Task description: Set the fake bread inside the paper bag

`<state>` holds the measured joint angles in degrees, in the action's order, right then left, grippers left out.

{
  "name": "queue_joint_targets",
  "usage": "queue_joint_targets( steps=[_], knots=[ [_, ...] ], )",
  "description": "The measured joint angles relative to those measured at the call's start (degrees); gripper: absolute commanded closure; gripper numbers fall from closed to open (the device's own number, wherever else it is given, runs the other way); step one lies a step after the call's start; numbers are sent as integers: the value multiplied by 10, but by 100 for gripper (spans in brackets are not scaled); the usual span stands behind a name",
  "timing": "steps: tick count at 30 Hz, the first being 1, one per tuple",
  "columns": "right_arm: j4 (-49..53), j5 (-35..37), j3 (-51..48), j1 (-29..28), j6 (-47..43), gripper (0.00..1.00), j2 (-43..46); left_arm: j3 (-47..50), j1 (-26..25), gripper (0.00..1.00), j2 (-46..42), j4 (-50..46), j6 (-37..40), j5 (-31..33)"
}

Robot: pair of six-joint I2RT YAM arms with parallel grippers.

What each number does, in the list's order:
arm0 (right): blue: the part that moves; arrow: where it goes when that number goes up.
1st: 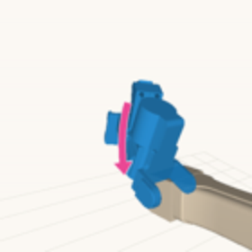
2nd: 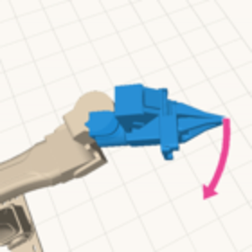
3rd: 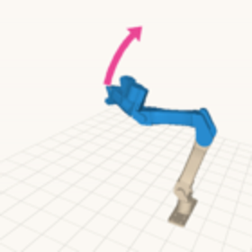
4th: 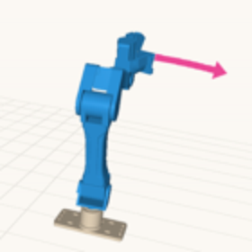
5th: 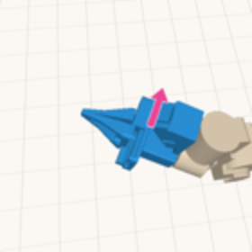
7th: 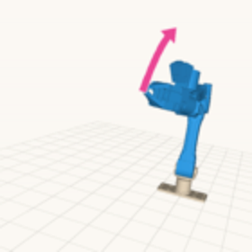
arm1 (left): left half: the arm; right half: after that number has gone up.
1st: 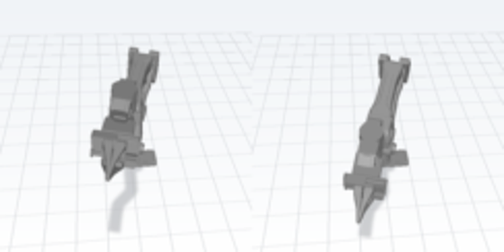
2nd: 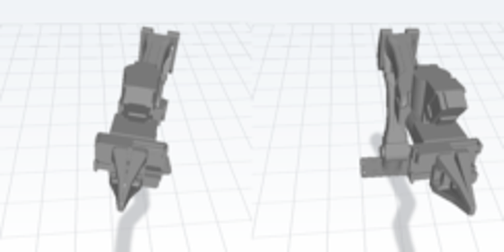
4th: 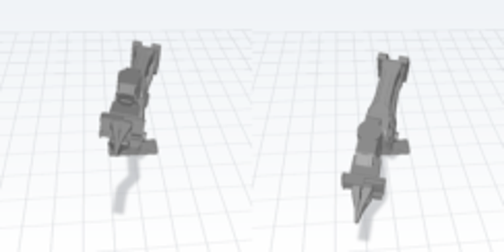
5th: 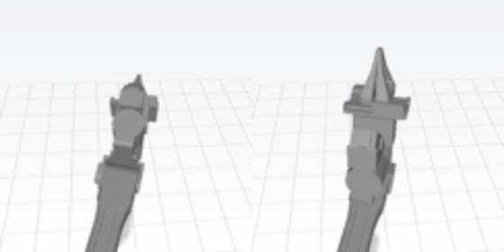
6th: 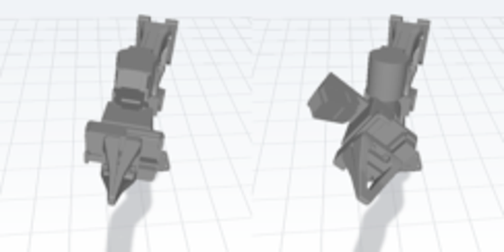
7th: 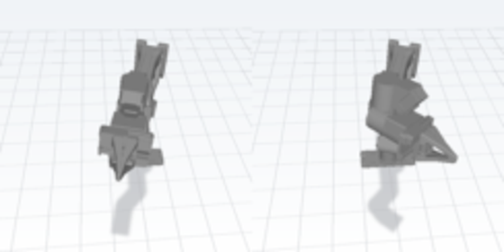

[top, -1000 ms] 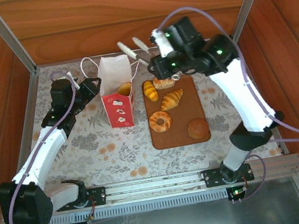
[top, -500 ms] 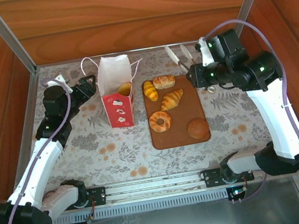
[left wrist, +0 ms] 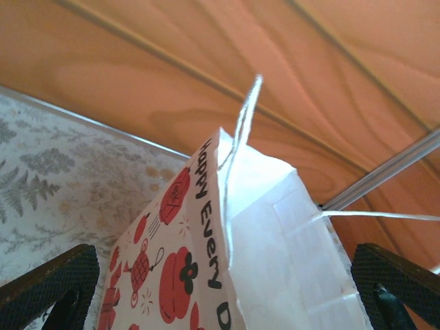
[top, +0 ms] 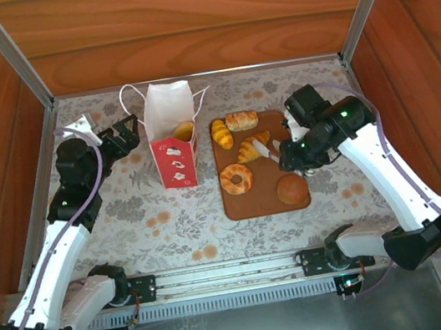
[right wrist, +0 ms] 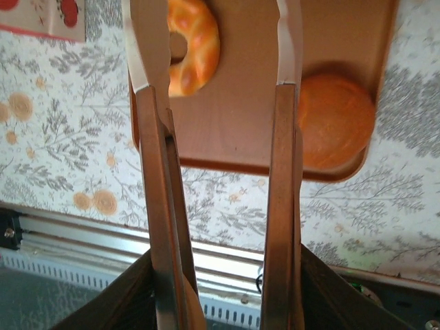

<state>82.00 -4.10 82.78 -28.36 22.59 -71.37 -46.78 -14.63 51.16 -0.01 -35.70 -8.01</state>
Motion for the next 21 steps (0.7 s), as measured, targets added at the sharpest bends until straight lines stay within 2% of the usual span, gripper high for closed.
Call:
queue_joint_targets(
  steps=[11,21],
  knots=[
    [-20,-37,-44,-3,0,55,-64,9,0,0,-43,0,39,-6],
    [-27,-35,-34,-44,-1,55,-135,10,0,0,-44,0,39,13]
  ],
)
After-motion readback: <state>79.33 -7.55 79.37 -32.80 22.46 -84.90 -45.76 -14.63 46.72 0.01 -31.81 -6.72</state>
